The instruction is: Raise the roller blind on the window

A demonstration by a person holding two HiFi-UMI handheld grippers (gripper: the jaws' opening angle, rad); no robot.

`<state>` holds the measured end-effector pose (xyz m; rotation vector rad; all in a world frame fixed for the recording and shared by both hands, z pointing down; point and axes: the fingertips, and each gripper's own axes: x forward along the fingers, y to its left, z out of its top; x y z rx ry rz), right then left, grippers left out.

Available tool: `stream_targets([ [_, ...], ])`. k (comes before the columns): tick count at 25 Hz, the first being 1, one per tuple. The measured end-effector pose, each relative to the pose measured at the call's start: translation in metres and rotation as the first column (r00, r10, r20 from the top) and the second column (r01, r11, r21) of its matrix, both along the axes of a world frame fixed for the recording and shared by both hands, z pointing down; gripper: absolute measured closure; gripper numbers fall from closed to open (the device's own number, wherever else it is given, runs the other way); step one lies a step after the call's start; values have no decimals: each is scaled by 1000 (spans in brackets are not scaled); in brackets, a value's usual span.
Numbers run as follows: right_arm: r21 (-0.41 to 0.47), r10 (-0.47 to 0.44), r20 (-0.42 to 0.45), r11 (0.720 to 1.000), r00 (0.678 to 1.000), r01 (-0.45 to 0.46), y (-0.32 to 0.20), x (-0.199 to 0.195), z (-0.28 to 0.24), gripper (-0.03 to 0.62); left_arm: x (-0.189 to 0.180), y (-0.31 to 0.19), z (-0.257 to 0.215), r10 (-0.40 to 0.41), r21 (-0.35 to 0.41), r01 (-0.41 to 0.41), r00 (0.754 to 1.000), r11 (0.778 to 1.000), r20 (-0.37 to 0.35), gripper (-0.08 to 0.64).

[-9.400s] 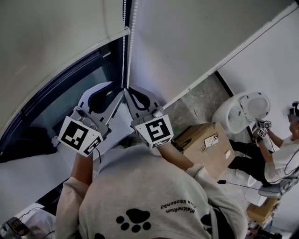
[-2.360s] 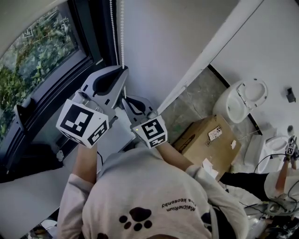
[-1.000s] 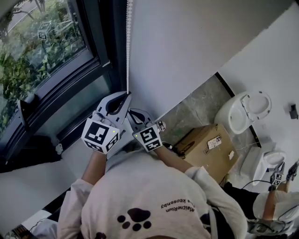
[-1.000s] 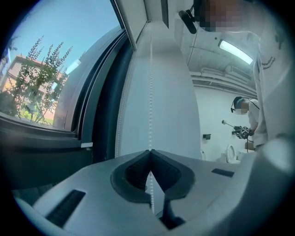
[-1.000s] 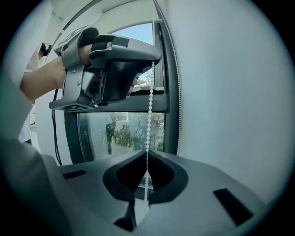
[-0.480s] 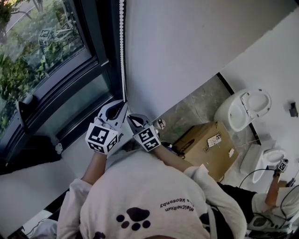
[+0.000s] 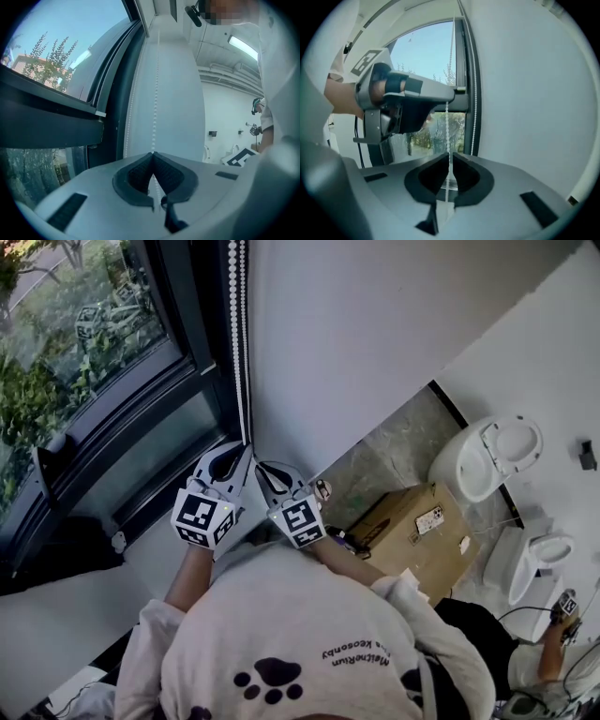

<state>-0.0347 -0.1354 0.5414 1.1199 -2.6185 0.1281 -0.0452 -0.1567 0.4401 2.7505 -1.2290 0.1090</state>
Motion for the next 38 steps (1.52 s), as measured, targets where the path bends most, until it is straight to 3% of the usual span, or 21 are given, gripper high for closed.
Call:
stream_targets([
  [3,51,22,35,998,999,-24,-4,3,-30,499,0,0,-1,-1,2,1,1000,1000,-3,552],
  [10,136,81,111,986,990,-96,-7,17,-100,495,1,0,-1,-4,10,4,1000,1000,-10,552],
  [15,156,83,178,981,980,-112,-9,17,-150,495,4,0,0,-4,10,4,1000,1000,-10,552],
  [29,237,63,213,965,975,-114,-25,-2,-246,497,15,-2,0,-4,27,5,1000,1000,-16,552],
  [38,282,85,221,948,972,-147,-32,0,-272,572,23,1,0,1,50,0,1000,999,-9,552],
])
